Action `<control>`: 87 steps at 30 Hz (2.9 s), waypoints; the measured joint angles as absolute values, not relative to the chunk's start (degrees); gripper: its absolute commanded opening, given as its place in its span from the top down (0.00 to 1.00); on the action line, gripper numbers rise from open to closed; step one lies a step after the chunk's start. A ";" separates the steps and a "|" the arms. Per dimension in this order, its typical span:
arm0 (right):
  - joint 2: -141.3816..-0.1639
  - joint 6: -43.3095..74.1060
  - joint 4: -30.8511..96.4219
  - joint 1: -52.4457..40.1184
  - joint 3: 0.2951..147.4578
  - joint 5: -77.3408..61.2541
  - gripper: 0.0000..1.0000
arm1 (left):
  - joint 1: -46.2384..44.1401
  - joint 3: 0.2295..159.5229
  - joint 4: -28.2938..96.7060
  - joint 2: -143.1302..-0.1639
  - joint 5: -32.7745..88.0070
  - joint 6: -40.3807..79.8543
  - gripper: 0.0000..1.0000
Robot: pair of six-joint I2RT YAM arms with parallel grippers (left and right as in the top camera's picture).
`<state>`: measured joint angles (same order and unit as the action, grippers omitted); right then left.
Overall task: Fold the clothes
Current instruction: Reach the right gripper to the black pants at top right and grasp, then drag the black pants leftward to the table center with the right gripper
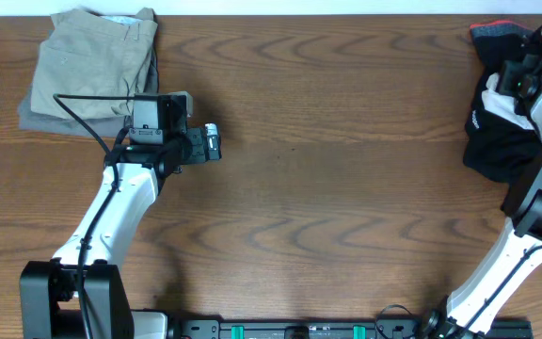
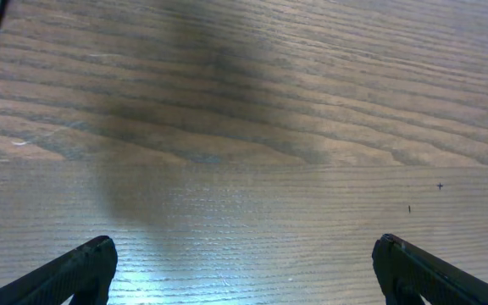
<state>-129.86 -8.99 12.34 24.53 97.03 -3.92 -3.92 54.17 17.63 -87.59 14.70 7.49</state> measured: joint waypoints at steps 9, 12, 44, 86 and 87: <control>-130.85 -7.31 9.65 24.71 97.23 -1.19 0.99 | -3.92 54.17 17.76 -87.59 14.70 7.49 0.02; -130.82 -6.46 12.40 24.69 98.59 -0.69 0.99 | -3.92 54.17 17.72 -87.59 14.68 7.46 0.02; -114.63 -5.41 34.09 -17.12 108.68 -15.51 0.99 | 5.10 54.19 16.14 -78.48 14.87 10.74 0.02; -117.27 -12.60 54.89 -35.81 93.76 -23.94 0.20 | 9.69 54.19 12.53 -85.89 14.87 10.76 0.02; -117.14 -12.05 53.74 -35.16 94.06 -23.88 0.11 | 9.87 54.19 12.53 -85.89 14.85 10.76 0.02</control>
<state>-117.14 -12.05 53.74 -35.16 94.06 -23.88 9.87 54.19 12.53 -85.89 14.85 10.76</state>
